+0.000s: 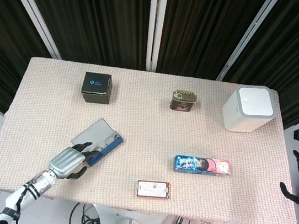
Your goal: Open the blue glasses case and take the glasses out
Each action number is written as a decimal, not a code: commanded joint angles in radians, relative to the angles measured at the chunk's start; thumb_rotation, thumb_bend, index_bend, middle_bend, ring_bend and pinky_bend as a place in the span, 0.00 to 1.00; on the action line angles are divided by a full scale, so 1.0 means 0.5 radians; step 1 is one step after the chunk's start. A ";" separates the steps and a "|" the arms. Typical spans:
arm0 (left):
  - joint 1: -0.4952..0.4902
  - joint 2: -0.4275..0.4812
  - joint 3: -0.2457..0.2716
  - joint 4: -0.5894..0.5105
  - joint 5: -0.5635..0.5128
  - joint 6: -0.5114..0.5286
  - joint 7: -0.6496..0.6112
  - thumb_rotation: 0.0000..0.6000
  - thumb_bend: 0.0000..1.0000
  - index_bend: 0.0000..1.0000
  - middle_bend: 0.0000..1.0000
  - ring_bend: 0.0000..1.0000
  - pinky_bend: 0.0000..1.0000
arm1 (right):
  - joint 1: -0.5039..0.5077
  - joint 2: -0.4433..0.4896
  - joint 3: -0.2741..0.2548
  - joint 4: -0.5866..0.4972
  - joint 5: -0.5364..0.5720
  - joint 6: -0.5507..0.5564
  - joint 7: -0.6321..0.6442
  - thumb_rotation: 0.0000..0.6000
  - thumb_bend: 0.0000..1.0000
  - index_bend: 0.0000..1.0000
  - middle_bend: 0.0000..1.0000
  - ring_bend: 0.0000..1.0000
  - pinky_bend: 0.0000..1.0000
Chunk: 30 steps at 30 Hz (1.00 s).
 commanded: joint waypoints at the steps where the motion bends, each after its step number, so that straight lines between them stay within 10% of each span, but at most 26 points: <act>1: -0.007 -0.011 -0.006 -0.029 0.025 -0.026 -0.016 1.00 0.55 0.14 0.34 0.04 0.19 | 0.000 -0.001 -0.001 0.000 -0.002 0.000 0.000 1.00 0.24 0.00 0.00 0.00 0.00; 19: -0.172 -0.171 -0.317 -0.009 0.128 -0.007 0.047 1.00 0.55 0.13 0.31 0.06 0.21 | 0.001 -0.001 0.000 0.003 -0.009 0.000 0.006 1.00 0.24 0.00 0.00 0.00 0.00; 30: -0.371 -0.369 -0.423 0.264 -0.205 -0.317 0.169 1.00 0.55 0.12 0.27 0.03 0.16 | -0.005 0.006 0.006 0.006 0.004 0.009 0.016 1.00 0.24 0.00 0.00 0.00 0.00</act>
